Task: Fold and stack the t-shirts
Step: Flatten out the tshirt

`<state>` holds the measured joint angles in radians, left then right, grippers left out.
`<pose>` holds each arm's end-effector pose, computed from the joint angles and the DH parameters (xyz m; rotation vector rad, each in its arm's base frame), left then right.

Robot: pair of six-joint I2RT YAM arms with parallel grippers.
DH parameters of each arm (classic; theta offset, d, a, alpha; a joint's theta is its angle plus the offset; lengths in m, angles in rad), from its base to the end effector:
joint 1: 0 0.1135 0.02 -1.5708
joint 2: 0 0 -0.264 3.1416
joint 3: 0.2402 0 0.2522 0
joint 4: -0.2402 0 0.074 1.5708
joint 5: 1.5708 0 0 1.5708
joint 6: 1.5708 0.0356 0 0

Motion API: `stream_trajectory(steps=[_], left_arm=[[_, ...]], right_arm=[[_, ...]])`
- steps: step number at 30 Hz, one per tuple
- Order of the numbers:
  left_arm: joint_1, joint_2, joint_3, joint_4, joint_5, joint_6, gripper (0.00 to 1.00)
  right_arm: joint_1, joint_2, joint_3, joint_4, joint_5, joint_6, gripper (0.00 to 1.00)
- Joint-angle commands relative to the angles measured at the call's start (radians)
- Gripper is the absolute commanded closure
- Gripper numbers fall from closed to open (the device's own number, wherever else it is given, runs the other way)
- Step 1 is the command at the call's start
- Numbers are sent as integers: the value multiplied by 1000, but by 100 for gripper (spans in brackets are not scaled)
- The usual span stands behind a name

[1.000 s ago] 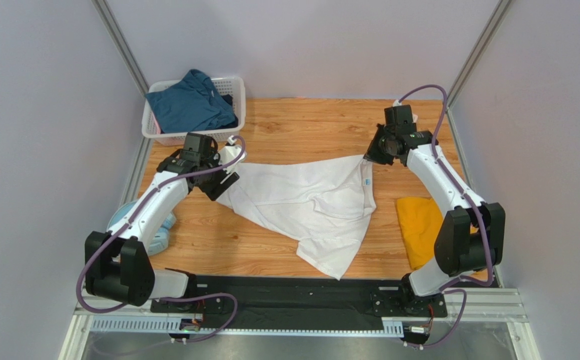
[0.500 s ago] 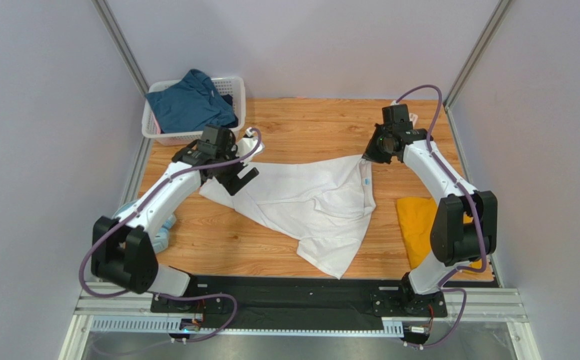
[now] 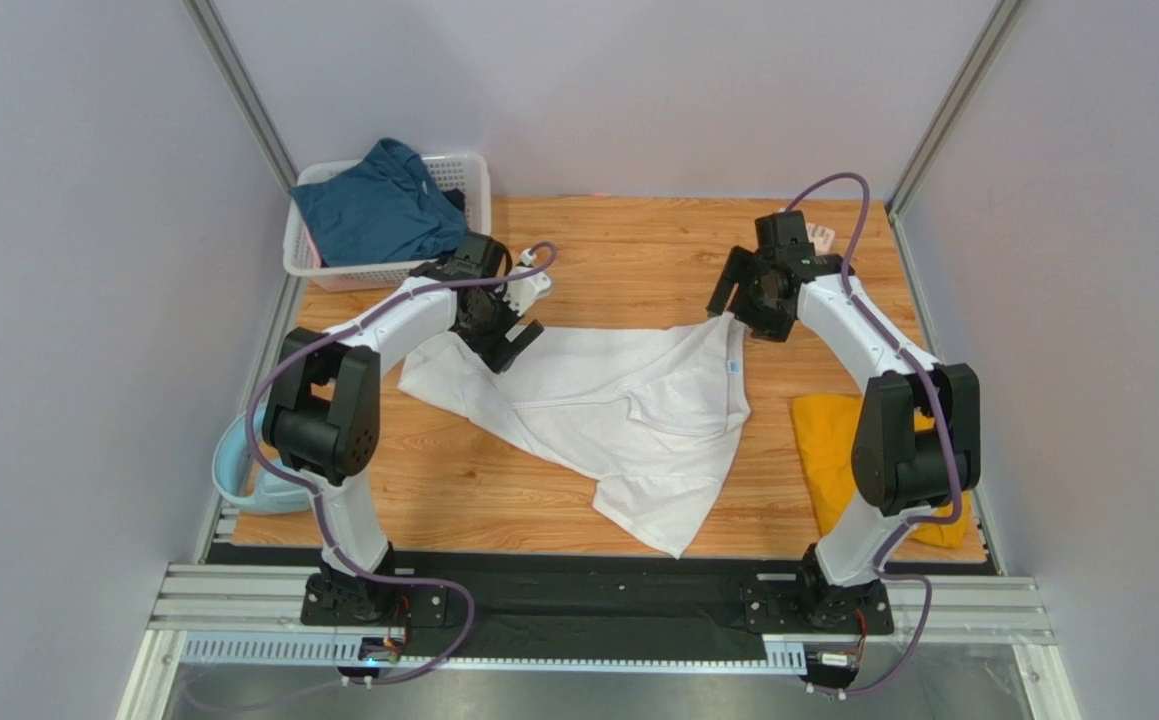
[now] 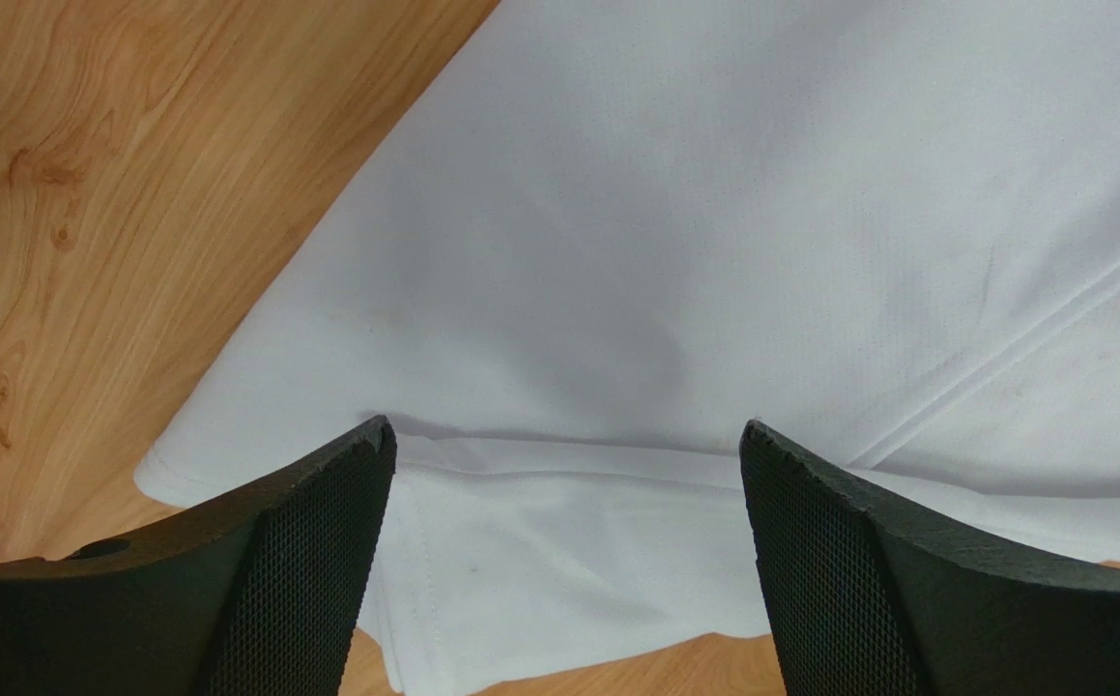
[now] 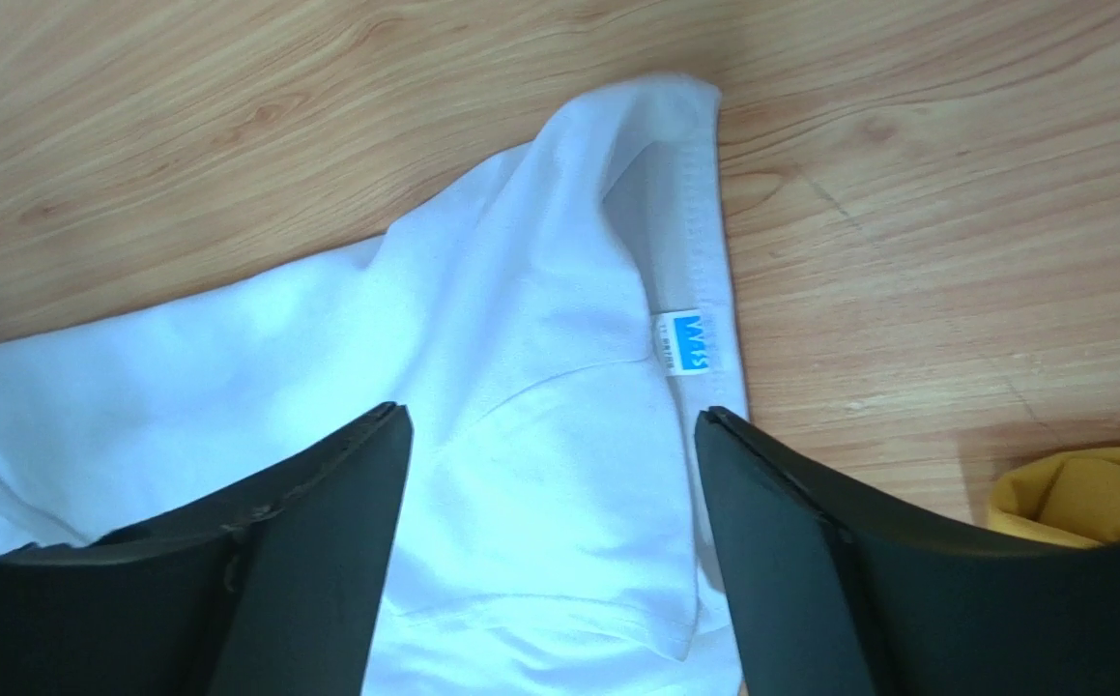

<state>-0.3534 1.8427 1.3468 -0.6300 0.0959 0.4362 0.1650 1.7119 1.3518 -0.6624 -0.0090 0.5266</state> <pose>0.3572 -0.1354 0.2052 1.0622 2.4732 -0.1039 0.3596 0.0602 0.2512 0.4673 2.5746 0.2605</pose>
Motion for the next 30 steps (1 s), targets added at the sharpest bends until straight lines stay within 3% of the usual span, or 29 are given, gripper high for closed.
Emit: stream_trajectory(steps=[1, 5, 14, 30], left_arm=[[-4, 12, 45, 15, -5, -34, 7], [-4, 10, 26, 18, -22, -30, 9], [-4, -37, -77, 69, -64, -28, 10], [-9, -83, -90, 47, -87, -42, 12]], right_arm=[[-4, -95, -17, -26, 116, 1, 20], [1, -201, -152, 1, 25, 35, 37], [73, -331, -440, 55, -152, 59, 44], [116, -226, -496, 127, -194, 81, 51]])
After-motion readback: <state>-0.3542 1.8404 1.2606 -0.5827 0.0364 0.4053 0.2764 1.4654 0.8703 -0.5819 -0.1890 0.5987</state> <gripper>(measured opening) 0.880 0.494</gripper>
